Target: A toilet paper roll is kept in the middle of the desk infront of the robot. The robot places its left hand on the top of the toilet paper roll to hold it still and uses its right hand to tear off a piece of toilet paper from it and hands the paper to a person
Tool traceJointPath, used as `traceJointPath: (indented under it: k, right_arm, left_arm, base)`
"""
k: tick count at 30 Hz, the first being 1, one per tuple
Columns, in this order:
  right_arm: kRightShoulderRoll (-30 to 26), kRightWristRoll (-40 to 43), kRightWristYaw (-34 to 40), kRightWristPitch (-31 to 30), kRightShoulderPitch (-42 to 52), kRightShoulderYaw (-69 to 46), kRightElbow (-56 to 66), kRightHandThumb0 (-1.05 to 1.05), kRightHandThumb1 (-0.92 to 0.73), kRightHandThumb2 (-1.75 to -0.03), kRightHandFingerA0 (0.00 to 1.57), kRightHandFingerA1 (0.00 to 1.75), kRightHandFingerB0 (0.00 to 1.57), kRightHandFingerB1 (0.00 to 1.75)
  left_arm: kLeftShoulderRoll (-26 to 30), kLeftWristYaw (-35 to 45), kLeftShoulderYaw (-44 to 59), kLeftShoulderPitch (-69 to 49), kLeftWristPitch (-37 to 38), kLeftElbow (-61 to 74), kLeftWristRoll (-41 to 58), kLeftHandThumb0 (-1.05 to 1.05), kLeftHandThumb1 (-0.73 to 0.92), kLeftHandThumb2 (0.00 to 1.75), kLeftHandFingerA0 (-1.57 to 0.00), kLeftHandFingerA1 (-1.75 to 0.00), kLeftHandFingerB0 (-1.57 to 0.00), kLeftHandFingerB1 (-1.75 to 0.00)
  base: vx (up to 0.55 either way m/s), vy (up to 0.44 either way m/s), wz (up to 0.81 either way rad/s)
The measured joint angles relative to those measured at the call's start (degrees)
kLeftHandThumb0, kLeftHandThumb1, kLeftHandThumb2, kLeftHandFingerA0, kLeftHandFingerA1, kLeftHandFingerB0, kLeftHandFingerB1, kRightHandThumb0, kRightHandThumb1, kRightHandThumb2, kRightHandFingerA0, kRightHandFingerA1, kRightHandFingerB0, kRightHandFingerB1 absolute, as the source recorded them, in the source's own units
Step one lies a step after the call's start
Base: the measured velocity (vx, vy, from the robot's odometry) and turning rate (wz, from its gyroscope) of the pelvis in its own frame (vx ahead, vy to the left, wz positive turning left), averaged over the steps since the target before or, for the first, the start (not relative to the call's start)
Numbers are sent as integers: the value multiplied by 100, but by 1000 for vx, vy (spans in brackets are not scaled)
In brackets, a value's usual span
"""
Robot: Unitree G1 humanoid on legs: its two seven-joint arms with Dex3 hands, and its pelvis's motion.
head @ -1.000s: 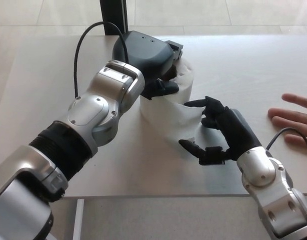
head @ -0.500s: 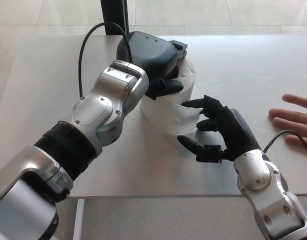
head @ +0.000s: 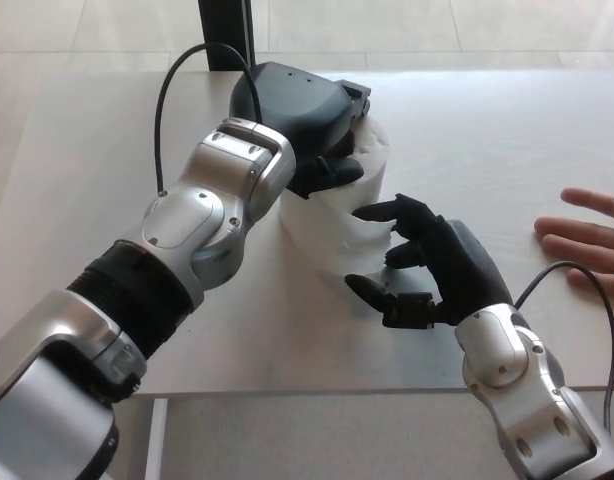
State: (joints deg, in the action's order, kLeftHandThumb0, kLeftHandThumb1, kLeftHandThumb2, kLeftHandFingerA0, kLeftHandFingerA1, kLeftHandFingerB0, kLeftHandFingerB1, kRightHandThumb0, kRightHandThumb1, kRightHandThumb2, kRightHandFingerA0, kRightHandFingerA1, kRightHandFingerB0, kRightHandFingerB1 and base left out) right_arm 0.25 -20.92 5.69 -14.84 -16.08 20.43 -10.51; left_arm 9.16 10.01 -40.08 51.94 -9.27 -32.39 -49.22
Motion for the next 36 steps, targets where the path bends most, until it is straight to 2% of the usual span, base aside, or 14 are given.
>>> traceJointPath:
  k: [12, 13, 14, 17, 18, 19, 20, 22, 24, 26, 28, 32, 35, 36]
  right_arm:
    - [103, -151, 77, 10, -31, 87, -80, -61, -63, -59, 45, 81, 41, 57]
    - [115, -160, 87, 7, -31, 87, -86, -61, -63, -59, 45, 82, 42, 58]
    - [132, -170, 98, 4, -35, 86, -98, -60, -64, -59, 45, 82, 41, 57]
    - [192, -209, 123, -33, -68, 89, -145, -60, -62, -58, 48, 82, 42, 55]
    - [224, -222, 136, -54, -84, 85, -176, -62, -47, -91, 52, 81, 35, 60]
    - [247, -234, 148, -75, -96, 85, -203, -63, -47, -91, 54, 83, 35, 60]
    - [277, -258, 167, -99, -130, 92, -247, -64, -62, -59, 55, 95, 38, 52]
    - [329, -323, 206, -145, -194, 113, -320, -67, -63, -59, 55, 97, 37, 51]
    - [370, -381, 247, -171, -262, 133, -410, -71, -58, -61, 68, 129, 29, 53]
    - [411, -427, 304, -170, -340, 153, -530, -67, -60, -57, 71, 121, 29, 46]
    - [458, -484, 367, -170, -436, 172, -674, -71, -63, -60, 71, 125, 27, 50]
    - [490, -646, 459, -229, -614, 274, -904, -73, -67, -60, 88, 164, 19, 47]
    - [547, -751, 522, -317, -688, 341, -1028, -71, -68, -60, 90, 164, 25, 50]
    - [573, -801, 549, -352, -698, 368, -1065, -68, -66, -69, 91, 172, 28, 55]
  left_arm:
    - [-8, -2, 9, 0, 1, -34, -1, -76, 92, 75, -48, -58, -39, -43]
    - [-9, -4, 10, -1, 1, -41, 0, -72, 76, 113, -46, -65, -35, -54]
    - [-10, -7, 10, 0, 2, -47, 0, -77, 92, 75, -54, -66, -41, -44]
    - [-16, -24, 11, -7, 2, -49, 0, -76, 92, 74, -58, -71, -44, -45]
    - [-18, -36, 12, -12, 2, -49, -2, -75, 92, 72, -64, -90, -47, -47]
    - [-22, -47, 11, -15, 2, -49, -2, -76, 92, 74, -62, -86, -48, -46]
    - [-21, -63, 11, -19, 2, -50, -3, -77, 92, 76, -57, -78, -43, -46]
    - [-21, -87, 9, -19, 2, -50, -11, -77, 92, 76, -59, -81, -45, -47]
    - [-17, -121, 9, -19, 2, -52, -16, -77, 92, 76, -56, -76, -44, -48]
    - [-4, -144, 8, -19, 2, -47, -20, -77, 92, 73, -70, -99, -43, -46]
    - [-3, -171, 6, -19, 1, -47, -36, -77, 92, 73, -70, -99, -43, -46]
    - [-12, -207, 12, -10, -6, -63, -78, -76, 92, 74, -77, -91, -41, -44]
    - [-52, -209, 21, 23, -7, -94, -113, -75, 92, 74, -86, -103, -41, -43]
    - [-74, -209, 25, 40, -7, -108, -124, -74, 92, 76, -73, -85, -39, -41]
  base:
    - [0, 0, 0]
    - [0, 0, 0]
    - [0, 0, 0]
    - [0, 0, 0]
    - [0, 0, 0]
    - [0, 0, 0]
    - [0, 0, 0]
    - [0, 0, 0]
    - [0, 0, 0]
    - [0, 0, 0]
    - [0, 0, 0]
    - [0, 0, 0]
    - [0, 0, 0]
    - [0, 0, 0]
